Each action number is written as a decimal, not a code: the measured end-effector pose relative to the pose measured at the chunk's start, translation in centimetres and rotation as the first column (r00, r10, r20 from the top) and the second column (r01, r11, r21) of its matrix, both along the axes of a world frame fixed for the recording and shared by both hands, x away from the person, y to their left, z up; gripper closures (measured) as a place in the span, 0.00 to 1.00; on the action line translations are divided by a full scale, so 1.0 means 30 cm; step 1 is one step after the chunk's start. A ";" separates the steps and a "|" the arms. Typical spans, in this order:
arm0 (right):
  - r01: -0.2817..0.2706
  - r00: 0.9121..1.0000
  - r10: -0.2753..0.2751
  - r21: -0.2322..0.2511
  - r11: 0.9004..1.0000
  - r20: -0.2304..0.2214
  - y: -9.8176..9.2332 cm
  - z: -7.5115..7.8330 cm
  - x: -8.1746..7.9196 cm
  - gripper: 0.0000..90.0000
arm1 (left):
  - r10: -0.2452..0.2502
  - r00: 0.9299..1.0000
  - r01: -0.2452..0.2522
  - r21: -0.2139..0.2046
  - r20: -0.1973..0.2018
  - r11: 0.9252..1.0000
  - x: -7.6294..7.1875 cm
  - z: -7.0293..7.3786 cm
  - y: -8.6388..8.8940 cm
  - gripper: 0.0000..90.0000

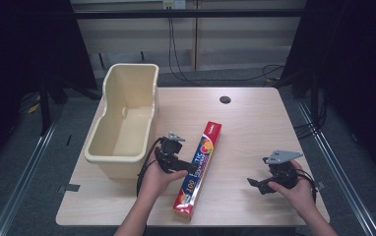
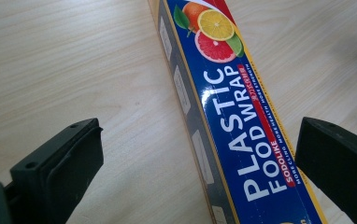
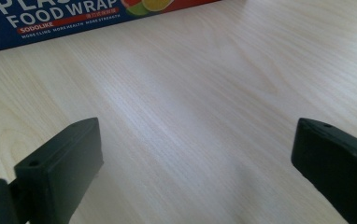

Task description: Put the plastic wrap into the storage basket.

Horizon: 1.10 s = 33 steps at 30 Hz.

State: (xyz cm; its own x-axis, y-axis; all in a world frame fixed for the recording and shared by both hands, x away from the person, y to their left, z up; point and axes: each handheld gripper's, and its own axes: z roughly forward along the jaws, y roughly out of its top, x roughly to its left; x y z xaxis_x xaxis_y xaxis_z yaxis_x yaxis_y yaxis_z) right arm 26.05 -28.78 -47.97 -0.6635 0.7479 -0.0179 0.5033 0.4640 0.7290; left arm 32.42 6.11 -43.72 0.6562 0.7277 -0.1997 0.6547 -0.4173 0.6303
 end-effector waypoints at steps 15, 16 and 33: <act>0.024 1.000 -0.024 0.028 0.999 -0.002 -0.027 0.018 -0.016 0.04 | -0.013 1.000 0.013 0.003 0.004 1.000 -0.004 0.006 -0.018 0.05; 0.033 0.999 -0.033 0.025 0.999 -0.002 -0.028 0.020 -0.018 0.04 | -0.009 1.000 0.009 -0.004 -0.006 1.000 -0.007 0.005 -0.023 0.06; 0.062 0.998 -0.062 0.046 0.997 0.001 -0.055 0.021 -0.023 0.04 | -0.053 0.998 0.055 0.038 -0.039 0.998 -0.001 0.006 -0.099 0.12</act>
